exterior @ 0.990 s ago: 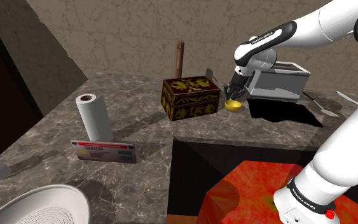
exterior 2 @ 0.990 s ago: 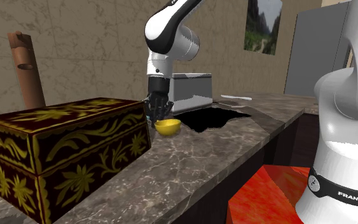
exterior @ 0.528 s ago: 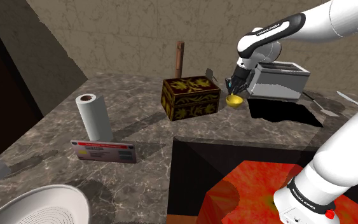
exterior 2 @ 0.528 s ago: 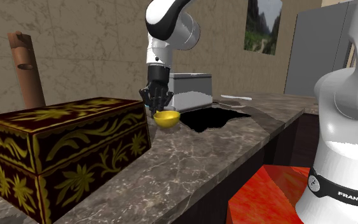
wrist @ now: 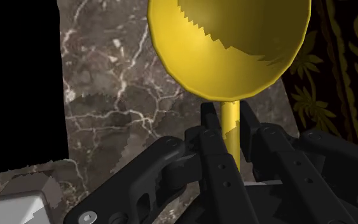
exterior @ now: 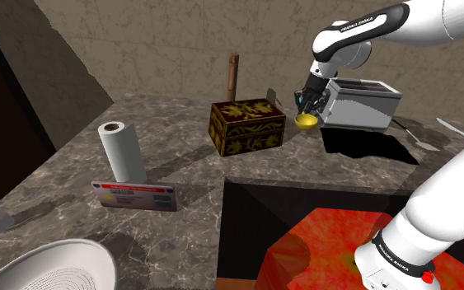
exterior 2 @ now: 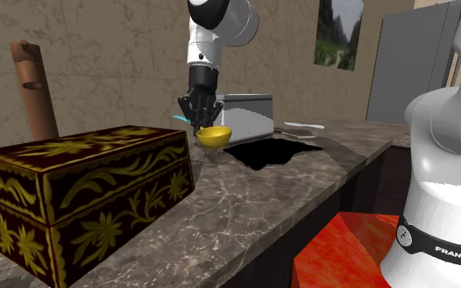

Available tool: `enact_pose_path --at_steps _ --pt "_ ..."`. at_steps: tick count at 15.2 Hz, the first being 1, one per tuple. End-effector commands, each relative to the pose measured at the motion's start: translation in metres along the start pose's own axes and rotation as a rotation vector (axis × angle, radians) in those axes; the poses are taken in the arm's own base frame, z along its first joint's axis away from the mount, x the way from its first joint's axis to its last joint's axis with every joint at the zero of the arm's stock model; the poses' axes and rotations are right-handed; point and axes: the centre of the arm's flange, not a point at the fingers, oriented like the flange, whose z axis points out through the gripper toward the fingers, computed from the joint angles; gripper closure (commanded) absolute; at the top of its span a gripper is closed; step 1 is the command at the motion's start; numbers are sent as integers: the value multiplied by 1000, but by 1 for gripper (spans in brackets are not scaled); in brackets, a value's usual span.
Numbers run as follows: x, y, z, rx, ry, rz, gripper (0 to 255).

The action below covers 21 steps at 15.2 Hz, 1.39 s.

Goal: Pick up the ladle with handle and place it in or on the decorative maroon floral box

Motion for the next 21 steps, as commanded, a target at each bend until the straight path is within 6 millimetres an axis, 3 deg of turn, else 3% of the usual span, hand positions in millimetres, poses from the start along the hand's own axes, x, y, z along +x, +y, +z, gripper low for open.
enact_pose_path --at_steps 1,21 --pt "-2 -1 -10 0 0 0 255" --pt "-10 -20 -114 0 0 0 255"
